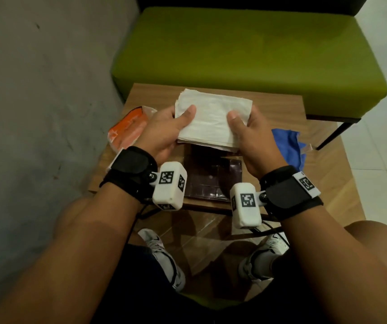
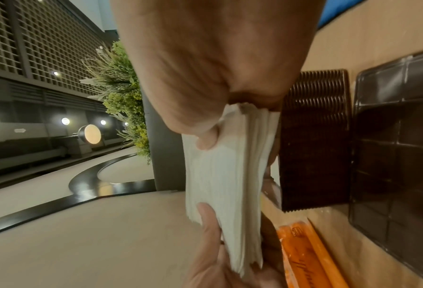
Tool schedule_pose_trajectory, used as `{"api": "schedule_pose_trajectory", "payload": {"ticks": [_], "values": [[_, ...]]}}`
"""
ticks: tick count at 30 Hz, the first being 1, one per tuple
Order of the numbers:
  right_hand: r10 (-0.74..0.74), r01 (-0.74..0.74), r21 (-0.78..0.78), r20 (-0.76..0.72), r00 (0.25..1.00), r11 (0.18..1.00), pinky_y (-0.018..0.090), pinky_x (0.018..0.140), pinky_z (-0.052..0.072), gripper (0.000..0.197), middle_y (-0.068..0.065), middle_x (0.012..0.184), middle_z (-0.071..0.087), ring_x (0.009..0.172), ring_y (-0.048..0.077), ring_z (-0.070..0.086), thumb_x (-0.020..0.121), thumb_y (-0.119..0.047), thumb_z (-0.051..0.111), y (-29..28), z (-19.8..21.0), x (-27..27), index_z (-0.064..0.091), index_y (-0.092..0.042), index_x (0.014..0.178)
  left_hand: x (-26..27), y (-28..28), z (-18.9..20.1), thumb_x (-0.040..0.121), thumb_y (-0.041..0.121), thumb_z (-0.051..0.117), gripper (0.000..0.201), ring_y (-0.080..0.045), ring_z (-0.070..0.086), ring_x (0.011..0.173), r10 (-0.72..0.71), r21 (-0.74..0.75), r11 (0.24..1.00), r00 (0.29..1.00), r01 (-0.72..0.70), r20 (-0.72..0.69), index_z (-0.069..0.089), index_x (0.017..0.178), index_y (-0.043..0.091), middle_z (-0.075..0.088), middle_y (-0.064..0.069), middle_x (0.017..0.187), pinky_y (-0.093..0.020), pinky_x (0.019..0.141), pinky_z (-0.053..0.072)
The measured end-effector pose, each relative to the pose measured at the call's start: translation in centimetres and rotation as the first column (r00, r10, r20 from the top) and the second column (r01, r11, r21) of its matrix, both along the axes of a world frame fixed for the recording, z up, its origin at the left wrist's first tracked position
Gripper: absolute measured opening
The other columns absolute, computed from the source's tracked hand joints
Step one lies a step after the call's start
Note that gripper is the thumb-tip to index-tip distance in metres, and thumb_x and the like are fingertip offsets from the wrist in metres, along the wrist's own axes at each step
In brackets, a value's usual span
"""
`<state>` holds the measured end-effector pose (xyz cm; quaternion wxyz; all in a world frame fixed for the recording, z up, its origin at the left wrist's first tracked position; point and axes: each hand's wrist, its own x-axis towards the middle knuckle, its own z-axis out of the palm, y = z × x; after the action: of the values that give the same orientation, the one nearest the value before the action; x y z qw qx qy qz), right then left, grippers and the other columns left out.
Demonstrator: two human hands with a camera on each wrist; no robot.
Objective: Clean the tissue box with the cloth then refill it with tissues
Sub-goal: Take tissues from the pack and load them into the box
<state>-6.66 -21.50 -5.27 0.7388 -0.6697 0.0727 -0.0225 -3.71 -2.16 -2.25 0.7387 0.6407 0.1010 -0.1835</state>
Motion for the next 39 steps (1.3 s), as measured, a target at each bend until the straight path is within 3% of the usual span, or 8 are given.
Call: {"api": "schedule_pose_trajectory", "payload": {"ticks": [9,16,19,23,25,30,35,39], "values": [[-0.173,0.182,0.190,-0.064,0.983,0.965,0.056,0.104,0.056,0.042,0.010,0.133,0.069,0.121,0.027,0.070,0.094,-0.023,0.063,1.8,1.1,-0.8,0.052,-0.016,0.134,-0.2,-1.7,0.4,0.101,0.063,0.052,0.068,-0.032,0.072,0.122,-0.024,-0.260,0.965,0.984,-0.024,-0.179,0.056,0.143,0.009,0.072,-0.017,0.135,-0.046,0.094,0.064],[0.007,-0.004,0.017,-0.182,0.983,1.000,0.060,0.094,0.060,0.037,0.008,0.125,0.069,0.112,0.028,0.072,0.086,-0.031,0.073,1.8,0.7,-2.9,0.057,-0.020,0.117,0.1,-2.3,-0.4,0.114,0.025,0.048,0.042,-0.034,0.069,0.127,0.136,-0.237,0.958,0.983,-0.162,-0.122,0.051,0.148,0.001,0.067,-0.020,0.142,-0.054,0.110,0.053],[0.017,-0.014,0.014,-0.239,0.971,1.000,0.057,0.100,0.059,0.047,0.002,0.126,0.072,0.114,0.022,0.073,0.091,-0.059,0.068,0.7,1.6,-1.6,0.062,-0.024,0.121,-0.2,-2.2,-0.3,0.114,0.024,0.048,0.039,-0.031,0.071,0.124,0.081,-0.168,0.982,0.995,-0.091,-0.065,0.054,0.146,0.002,0.071,-0.016,0.138,-0.051,0.108,0.056],[0.098,-0.145,-0.143,-0.292,0.951,0.979,0.049,0.106,0.055,0.080,-0.002,0.134,0.070,0.119,0.020,0.070,0.090,-0.084,0.039,1.7,3.4,-0.6,0.060,-0.024,0.139,-0.9,-3.4,-0.2,0.115,0.026,0.047,0.029,-0.023,0.078,0.106,0.014,-0.057,0.998,1.000,-0.014,-0.002,0.064,0.130,0.010,0.080,-0.008,0.115,-0.043,0.095,0.063],[0.090,-0.144,-0.174,-0.287,0.954,0.974,0.044,0.107,0.053,0.070,-0.005,0.133,0.067,0.119,0.015,0.067,0.099,-0.078,0.031,2.2,3.9,-1.1,0.060,-0.025,0.135,-0.9,-3.8,-0.2,0.115,0.026,0.046,0.025,-0.021,0.079,0.099,-0.001,0.006,1.000,1.000,0.001,0.028,0.066,0.124,0.013,0.081,-0.005,0.108,-0.041,0.089,0.064],[0.116,-0.147,-0.103,-0.263,0.958,0.984,0.004,0.069,0.049,0.040,-0.030,0.103,0.052,0.077,-0.027,0.056,0.112,-0.055,0.030,2.1,2.9,-1.5,0.044,-0.034,0.142,-0.7,-3.8,-0.7,0.114,0.026,0.048,0.033,-0.024,0.076,0.112,-0.024,0.094,0.995,0.997,0.016,0.080,0.059,0.141,0.012,0.075,-0.008,0.126,-0.043,0.094,0.063],[0.055,-0.054,0.013,-0.252,0.966,0.998,0.049,0.098,0.061,0.047,0.001,0.125,0.074,0.112,0.021,0.074,0.105,-0.055,0.053,1.1,2.6,-0.9,0.059,-0.020,0.135,-0.1,-2.5,-0.3,0.114,0.023,0.049,0.031,-0.024,0.076,0.112,-0.126,0.132,0.985,0.988,0.114,0.086,0.058,0.141,0.013,0.075,-0.007,0.127,-0.047,0.096,0.063],[0.168,-0.197,-0.124,-0.212,0.963,0.973,0.042,0.085,0.064,0.046,0.002,0.119,0.076,0.104,0.020,0.077,0.093,-0.052,0.074,-0.9,4.7,0.2,0.065,-0.020,0.125,-0.1,-1.7,0.2,0.110,0.025,0.058,0.033,-0.029,0.074,0.116,-0.360,0.311,0.900,0.924,0.306,0.132,0.060,0.139,0.011,0.075,-0.011,0.128,-0.056,0.103,0.058]]}}
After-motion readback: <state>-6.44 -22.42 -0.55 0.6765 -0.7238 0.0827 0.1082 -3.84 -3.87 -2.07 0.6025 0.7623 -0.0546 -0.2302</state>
